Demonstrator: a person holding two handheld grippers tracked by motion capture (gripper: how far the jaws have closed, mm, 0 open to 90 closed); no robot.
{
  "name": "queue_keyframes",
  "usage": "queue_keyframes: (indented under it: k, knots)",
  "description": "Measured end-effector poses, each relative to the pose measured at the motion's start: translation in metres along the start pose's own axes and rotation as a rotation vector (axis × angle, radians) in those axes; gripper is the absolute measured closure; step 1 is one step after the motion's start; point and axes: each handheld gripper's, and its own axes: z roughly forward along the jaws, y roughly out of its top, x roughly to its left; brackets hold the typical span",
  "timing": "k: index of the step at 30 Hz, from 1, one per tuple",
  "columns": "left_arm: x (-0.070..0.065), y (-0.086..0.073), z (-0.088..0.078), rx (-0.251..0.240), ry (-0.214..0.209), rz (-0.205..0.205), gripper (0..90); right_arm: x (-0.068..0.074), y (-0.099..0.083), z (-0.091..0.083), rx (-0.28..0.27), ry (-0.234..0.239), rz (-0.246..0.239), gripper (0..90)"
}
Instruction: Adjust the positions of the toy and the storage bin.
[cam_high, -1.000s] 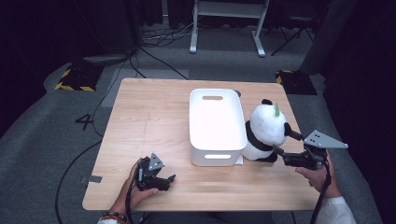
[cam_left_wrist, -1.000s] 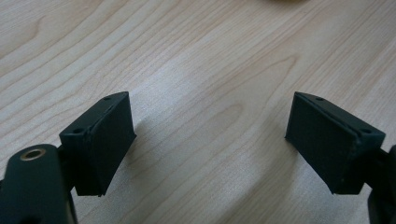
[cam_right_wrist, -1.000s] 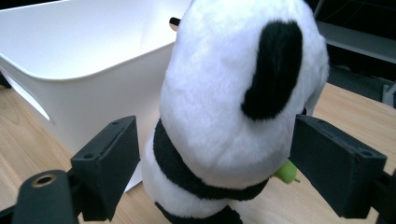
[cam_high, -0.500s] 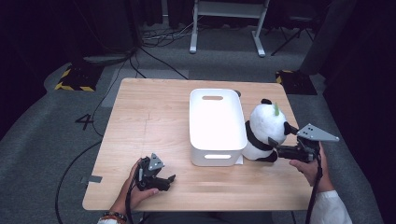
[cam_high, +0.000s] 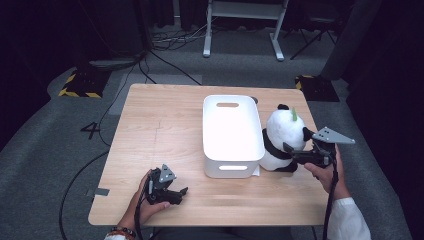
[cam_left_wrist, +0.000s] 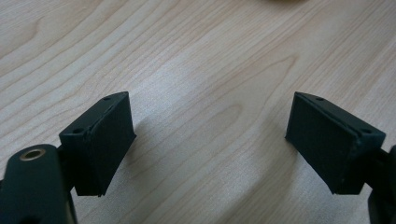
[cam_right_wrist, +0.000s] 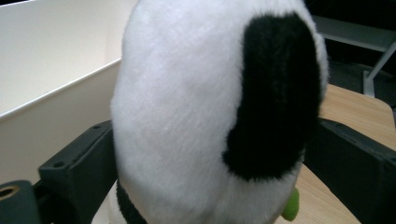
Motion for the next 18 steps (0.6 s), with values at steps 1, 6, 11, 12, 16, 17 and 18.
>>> queue_keyframes:
  k: [1,6,11,12,16,17,18]
  knots:
    - [0.0,0.0,0.0,-0.001,0.0,0.001,15.2,0.0,0.0,0.001,0.004,-0.001,0.01,4.0]
    - [0.0,0.0,0.0,0.0,-0.001,0.001,15.2,0.0,0.002,0.007,0.017,0.012,0.029,1.9]
    - [0.0,0.0,0.0,-0.001,-0.001,0.0,15.2,0.002,0.005,0.013,0.03,0.011,0.015,3.4]
    - [0.0,0.0,0.0,0.0,-0.001,0.0,15.2,0.001,0.005,0.013,0.031,0.01,0.013,4.5]
    - [0.0,0.0,0.0,-0.001,-0.001,0.001,15.3,0.002,0.008,0.015,0.033,-0.004,0.003,11.3]
    - [0.0,0.0,0.0,-0.001,-0.001,0.0,15.2,0.002,0.008,0.016,0.033,-0.007,0.001,13.4]
    - [0.0,0.0,0.0,-0.001,-0.001,0.0,15.2,0.002,0.009,0.016,0.035,-0.01,0.003,15.3]
